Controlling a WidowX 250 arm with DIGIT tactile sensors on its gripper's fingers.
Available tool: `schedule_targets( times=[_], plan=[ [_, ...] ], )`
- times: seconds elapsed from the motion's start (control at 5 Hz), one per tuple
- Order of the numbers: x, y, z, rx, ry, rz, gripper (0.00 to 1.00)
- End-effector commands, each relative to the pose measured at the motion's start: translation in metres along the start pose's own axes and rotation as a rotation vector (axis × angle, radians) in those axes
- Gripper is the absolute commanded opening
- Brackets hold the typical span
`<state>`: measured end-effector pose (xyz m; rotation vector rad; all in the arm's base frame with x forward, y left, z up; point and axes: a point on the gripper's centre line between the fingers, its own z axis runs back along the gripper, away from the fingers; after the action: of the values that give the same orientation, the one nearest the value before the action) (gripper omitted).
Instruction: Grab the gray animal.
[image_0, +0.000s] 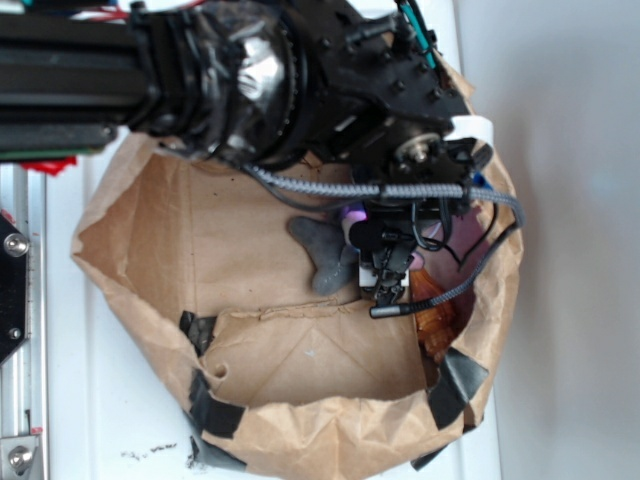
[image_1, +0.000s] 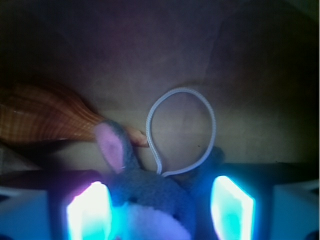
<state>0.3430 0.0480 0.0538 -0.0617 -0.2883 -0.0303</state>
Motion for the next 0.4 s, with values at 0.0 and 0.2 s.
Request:
schedule_targets(
  times=[0.0,0.2],
  plan=[
    [0.0075,-0.0023,0.0113,0.006,-0.038,-0.003,0.00],
    [0.0080,-0.0020,0.0111,0.013,-0.051,0.000,0.00]
  ],
)
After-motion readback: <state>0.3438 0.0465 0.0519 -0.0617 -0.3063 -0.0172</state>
